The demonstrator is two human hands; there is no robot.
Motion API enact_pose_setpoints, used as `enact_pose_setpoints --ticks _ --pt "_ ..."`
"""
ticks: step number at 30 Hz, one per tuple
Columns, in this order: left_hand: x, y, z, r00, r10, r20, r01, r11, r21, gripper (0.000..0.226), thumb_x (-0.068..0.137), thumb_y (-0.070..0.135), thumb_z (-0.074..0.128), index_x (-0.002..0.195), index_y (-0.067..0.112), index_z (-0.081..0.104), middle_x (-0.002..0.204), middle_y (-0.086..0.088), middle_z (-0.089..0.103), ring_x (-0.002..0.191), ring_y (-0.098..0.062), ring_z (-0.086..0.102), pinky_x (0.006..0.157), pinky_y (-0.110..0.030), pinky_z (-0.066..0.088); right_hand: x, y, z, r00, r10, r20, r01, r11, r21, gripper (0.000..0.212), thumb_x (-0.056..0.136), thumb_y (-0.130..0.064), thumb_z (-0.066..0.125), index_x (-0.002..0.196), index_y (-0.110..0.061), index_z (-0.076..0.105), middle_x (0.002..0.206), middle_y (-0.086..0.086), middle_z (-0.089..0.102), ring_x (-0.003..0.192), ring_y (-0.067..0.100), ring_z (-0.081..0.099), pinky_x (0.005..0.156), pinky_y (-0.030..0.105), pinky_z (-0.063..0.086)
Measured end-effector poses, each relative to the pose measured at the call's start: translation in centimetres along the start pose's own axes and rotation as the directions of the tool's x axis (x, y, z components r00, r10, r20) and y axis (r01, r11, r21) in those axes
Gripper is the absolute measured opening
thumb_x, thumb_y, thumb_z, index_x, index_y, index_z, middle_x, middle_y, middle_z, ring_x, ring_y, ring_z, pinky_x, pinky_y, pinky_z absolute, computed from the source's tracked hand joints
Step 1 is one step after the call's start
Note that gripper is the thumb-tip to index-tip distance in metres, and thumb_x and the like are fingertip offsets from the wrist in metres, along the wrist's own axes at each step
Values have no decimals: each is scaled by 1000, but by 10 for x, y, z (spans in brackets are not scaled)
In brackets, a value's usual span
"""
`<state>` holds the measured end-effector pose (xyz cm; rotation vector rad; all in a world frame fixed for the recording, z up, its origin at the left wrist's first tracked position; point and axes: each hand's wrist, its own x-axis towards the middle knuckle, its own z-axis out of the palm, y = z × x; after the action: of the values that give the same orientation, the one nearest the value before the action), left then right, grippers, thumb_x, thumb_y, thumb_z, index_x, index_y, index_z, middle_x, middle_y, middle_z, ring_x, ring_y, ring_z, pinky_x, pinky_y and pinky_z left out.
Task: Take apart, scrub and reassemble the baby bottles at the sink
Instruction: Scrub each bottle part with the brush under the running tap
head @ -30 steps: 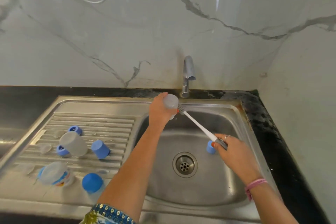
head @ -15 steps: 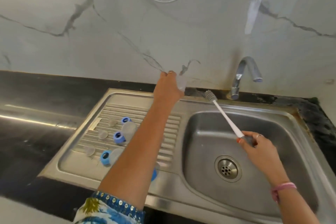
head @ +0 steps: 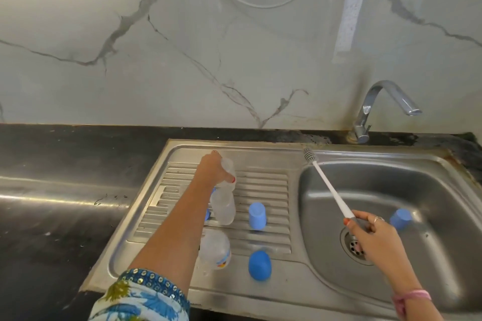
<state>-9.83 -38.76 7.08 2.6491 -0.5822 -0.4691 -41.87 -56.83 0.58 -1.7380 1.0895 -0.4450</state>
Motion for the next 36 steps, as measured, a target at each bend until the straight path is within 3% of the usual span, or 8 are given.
enact_pose_setpoints --ticks 3,8,17,21,29,36 --pt "6 -2 7 1000 12 -19 -12 1000 -20 78 66 37 87 126 6 47 123 -12 54 110 -27 53 80 -30 42 -8 -1 4 999 20 -26 -20 1000 -7 10 87 -24 69 90 -33 65 68 10 67 49 18 56 57 35 49" --pt "8 0 12 1000 -2 26 1 1000 31 90 69 52 81 136 9 39 130 -11 45 116 -30 52 91 -40 49 -14 -1 3 998 47 -48 -47 999 -13 8 87 -24 69 91 -31 66 72 8 68 49 18 57 53 30 42" --pt "12 7 13 996 -42 84 37 998 60 107 64 74 70 143 11 34 138 -10 42 126 -31 47 100 -44 45 -19 -3 0 996 65 -63 -66 997 -26 11 88 -24 69 93 -32 64 72 6 68 51 17 59 49 26 42" --pt "10 13 7 997 -70 36 69 997 16 105 66 84 57 138 8 42 138 -11 45 125 -33 46 102 -46 44 -20 -1 -2 994 79 -69 -81 996 -23 10 87 -24 70 94 -31 65 71 4 69 50 15 59 48 25 43" --pt "1 46 -6 993 15 -116 -22 998 -57 85 81 72 53 135 8 48 138 -13 46 126 -33 47 101 -46 43 -22 1 -10 996 64 -63 -67 996 -53 10 87 -26 70 95 -30 67 70 -4 68 52 14 59 52 28 44" --pt "-20 115 13 962 151 -226 -184 974 -134 74 88 57 57 140 7 42 139 -15 41 130 -36 38 102 -46 40 -24 17 -57 994 97 -44 -100 992 -71 13 88 -23 68 101 -26 67 74 0 68 60 15 58 58 32 46"
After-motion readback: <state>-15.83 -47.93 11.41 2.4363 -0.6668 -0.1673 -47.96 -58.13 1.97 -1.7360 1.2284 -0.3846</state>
